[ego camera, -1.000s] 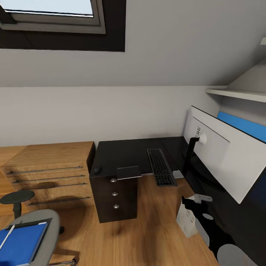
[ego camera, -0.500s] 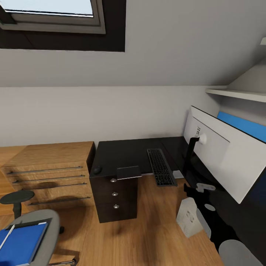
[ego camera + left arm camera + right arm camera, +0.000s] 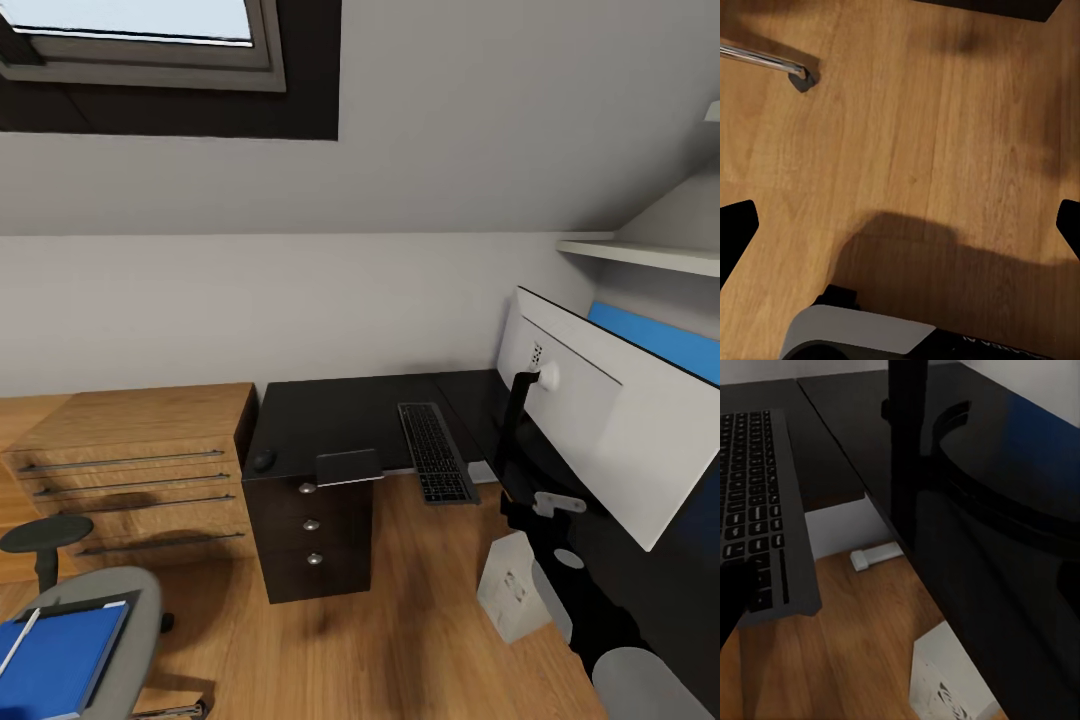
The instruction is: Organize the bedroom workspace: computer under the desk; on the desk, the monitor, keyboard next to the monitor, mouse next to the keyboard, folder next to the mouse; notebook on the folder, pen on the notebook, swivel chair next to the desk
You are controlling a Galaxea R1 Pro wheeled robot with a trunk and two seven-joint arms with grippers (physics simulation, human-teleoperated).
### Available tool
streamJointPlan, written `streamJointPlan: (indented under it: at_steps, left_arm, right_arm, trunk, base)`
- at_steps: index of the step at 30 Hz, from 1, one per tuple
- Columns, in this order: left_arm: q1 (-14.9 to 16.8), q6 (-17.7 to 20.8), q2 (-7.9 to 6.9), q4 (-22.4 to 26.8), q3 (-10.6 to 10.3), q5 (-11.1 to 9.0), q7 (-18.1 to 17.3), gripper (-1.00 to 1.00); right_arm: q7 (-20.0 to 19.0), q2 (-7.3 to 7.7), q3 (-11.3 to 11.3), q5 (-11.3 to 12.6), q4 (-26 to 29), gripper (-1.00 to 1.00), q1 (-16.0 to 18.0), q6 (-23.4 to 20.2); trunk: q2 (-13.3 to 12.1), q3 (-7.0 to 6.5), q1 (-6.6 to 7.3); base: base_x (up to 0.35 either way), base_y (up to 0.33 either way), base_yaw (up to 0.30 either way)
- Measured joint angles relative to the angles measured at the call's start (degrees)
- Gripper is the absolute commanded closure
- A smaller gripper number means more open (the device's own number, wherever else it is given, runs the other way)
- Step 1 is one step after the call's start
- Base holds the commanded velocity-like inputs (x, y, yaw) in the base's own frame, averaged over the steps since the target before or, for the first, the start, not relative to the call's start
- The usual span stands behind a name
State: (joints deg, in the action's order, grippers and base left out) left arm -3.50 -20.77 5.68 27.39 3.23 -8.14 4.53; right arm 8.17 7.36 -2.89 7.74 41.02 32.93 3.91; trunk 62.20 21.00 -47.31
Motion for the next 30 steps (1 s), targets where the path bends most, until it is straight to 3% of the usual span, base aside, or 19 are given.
streamJointPlan:
  at_steps: [21, 30]
  left_arm:
    - [0.0, -0.2, 0.0, 0.0, 0.1, 0.0, 0.0, -1.0]
    - [0.0, -0.2, 0.0, 0.0, 0.1, 0.0, 0.0, -1.0]
  right_arm:
    - [-0.4, 0.16, -0.1, 0.1, -0.1, -1.0, -0.1, 4.3]
    - [-0.9, 0.17, -0.1, 0.1, -0.1, -1.0, -0.2, 4.9]
  trunk:
    - [0.0, 0.0, 0.0]
    - [0.0, 0.0, 0.03]
  base:
    - [0.003, 0.0, 0.0]
    - [0.236, 0.0, 0.0]
